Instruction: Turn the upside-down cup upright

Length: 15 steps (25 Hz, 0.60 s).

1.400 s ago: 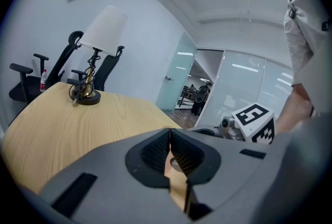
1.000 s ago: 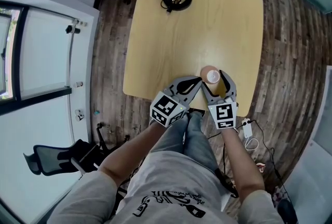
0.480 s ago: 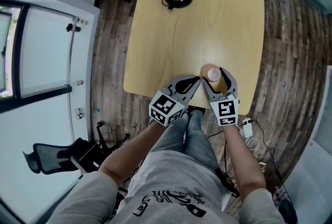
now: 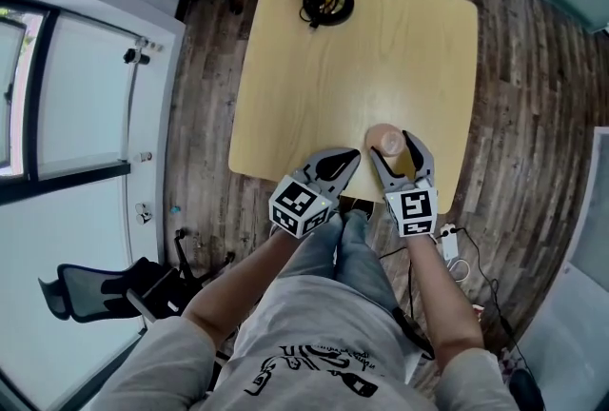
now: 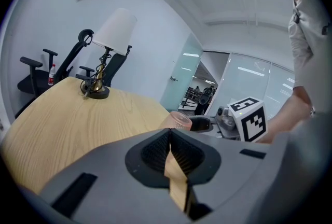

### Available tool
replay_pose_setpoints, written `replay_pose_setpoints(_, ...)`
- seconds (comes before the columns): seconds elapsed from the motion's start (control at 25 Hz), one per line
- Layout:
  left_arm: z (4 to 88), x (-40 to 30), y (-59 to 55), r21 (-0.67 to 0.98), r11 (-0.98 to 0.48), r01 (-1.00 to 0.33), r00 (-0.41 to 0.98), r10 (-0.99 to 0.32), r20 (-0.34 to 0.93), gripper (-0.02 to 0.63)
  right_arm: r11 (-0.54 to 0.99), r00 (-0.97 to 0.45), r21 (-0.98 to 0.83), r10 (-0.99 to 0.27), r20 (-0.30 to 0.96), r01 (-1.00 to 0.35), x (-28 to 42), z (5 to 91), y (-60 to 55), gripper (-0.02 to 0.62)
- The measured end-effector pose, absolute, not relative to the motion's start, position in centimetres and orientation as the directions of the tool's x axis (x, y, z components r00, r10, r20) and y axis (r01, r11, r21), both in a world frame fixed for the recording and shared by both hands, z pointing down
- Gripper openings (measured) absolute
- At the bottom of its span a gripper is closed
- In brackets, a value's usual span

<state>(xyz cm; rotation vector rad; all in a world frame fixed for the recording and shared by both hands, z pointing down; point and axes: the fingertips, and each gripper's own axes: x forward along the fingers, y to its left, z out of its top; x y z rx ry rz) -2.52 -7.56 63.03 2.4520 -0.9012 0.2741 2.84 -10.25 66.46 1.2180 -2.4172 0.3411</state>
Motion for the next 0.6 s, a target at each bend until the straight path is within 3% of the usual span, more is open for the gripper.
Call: replay_pose_setpoints(0.6, 59.3, -3.3, -6.8, 0.394, -0.652, -0.648, 0.761, -0.57, 0.309, 0.011, 0.572, -0.55, -0.07, -0.738, 0.391, -0.817, 3.4, 59.5, -8.8, 0.302)
